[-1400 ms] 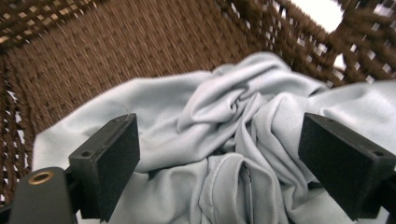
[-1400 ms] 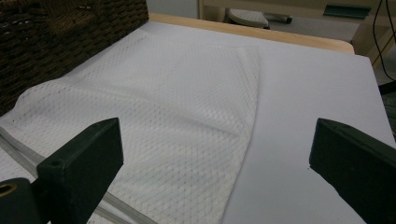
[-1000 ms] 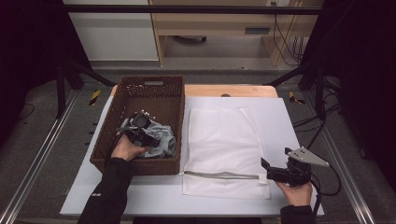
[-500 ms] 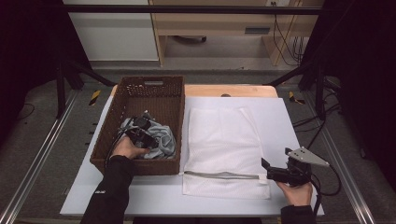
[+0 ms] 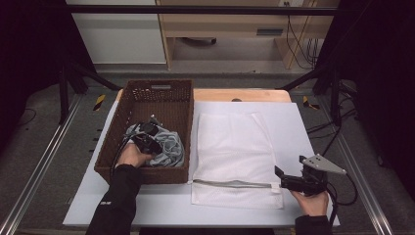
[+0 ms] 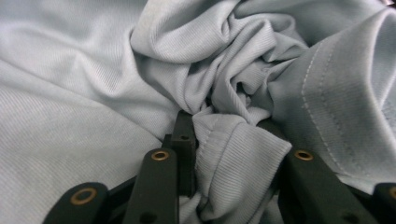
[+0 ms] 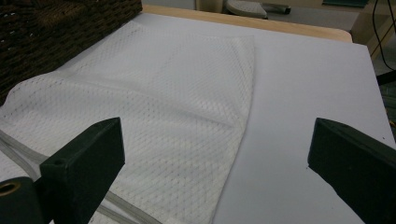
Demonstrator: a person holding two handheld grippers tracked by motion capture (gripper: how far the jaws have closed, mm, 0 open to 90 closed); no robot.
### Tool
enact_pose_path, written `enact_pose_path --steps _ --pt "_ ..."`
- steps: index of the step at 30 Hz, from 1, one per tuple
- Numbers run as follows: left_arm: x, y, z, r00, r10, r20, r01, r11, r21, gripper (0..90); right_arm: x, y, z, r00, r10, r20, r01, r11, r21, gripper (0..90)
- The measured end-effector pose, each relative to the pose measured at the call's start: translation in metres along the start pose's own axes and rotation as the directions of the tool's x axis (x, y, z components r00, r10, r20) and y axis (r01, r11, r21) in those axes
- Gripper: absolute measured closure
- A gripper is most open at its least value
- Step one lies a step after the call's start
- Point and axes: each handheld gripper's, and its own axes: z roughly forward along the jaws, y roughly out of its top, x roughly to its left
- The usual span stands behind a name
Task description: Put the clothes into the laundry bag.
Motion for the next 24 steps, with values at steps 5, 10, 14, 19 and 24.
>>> enact_pose_path --steps 5,10,14,19,24 --pt "-0.003 -0.003 -0.012 0.9994 0.029 -0.018 -0.031 0.9927 -0.117 68.9 0.000 0.000 -0.001 1.0000 0.003 -0.001 -0.003 1.000 -0.001 4.3" --pt "-0.006 -0.009 -0.029 0.9972 0.023 -0.071 -0.042 0.9578 -0.284 69.0 -0.001 -0.001 0.000 1.0000 0.001 0.003 -0.001 1.000 0.004 4.4" --pt "-0.010 -0.016 -0.041 0.9895 0.038 -0.139 -0.092 0.9093 -0.406 69.0 -0.001 -0.001 0.000 1.0000 0.000 0.002 0.000 1.000 0.004 4.5" --pt "-0.009 -0.025 -0.055 0.9898 -0.007 -0.142 -0.073 0.8311 -0.551 69.0 -0.002 -0.001 -0.001 1.0000 0.003 0.005 -0.003 1.000 0.000 4.6" --pt "-0.012 -0.033 -0.072 0.9822 -0.035 -0.184 -0.099 0.7382 -0.667 69.0 -0.003 0.000 -0.002 1.0000 0.006 0.004 -0.006 1.000 -0.004 4.7"
